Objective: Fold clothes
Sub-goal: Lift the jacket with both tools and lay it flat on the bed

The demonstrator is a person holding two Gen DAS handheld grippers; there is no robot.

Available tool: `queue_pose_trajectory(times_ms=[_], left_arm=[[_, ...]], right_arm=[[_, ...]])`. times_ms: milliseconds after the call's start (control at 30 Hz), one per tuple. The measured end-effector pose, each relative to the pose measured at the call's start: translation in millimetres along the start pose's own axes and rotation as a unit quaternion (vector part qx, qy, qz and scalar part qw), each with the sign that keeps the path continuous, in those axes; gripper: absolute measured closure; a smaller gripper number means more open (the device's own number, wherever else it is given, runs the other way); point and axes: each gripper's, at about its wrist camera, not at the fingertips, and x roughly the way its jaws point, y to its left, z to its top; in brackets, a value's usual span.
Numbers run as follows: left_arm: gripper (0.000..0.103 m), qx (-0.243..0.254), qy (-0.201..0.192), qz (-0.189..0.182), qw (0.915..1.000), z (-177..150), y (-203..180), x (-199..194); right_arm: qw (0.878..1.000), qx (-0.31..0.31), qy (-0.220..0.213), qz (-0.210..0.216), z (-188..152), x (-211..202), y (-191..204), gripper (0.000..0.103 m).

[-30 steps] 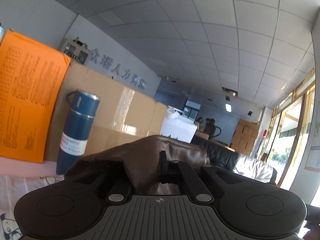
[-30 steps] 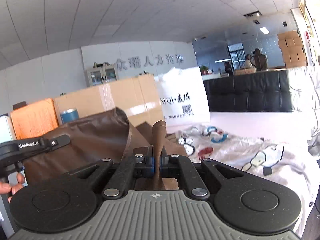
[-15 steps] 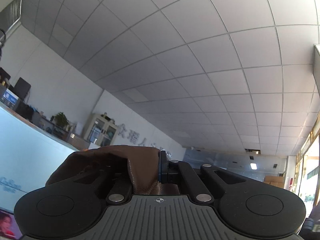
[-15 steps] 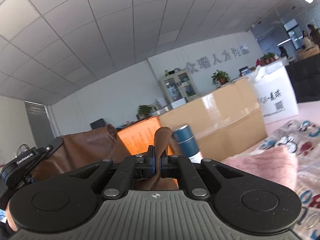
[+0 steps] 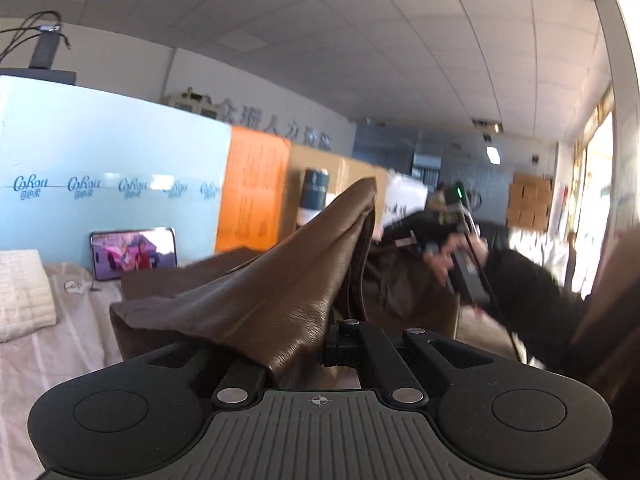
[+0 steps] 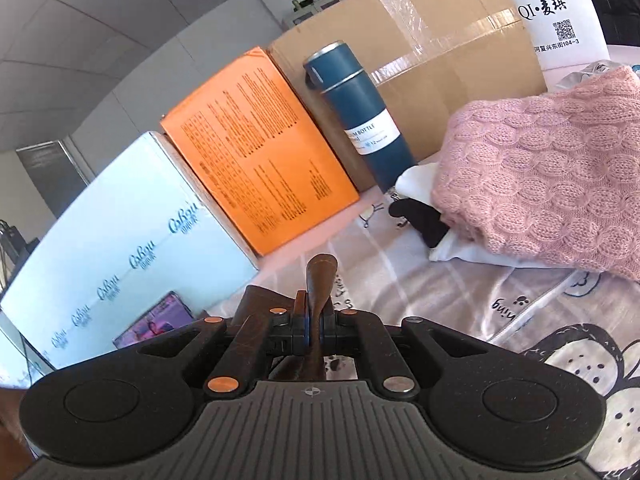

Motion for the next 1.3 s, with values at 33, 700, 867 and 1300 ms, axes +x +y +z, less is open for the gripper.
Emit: queue_pose_trajectory(times_ms=[33,700,867,1300], left_arm=[[0.101,0.014,0.026,0.002,0.9996,-3,-6,0],[0.015,-0.021,0.09,0.116,0.9889,-45,2,-26],[0.013,0.037,0.101,0.187,0.9765,-43,-14,-16],[0.017,0.188,0.081,0.197,0.9589,-48,-45,-3]], right_arm=[[1.0,-0.01,0.008,-0.002,1,3,-1,0.099],[0.997,0.023,0.067,0.002,-79,-147,-20,0.021],[0.985,0.074,0.149,0.053,-115,-150,-18,0.021],[0.976,-0.019,0.188,0.11,-147,-133,37,0.092]])
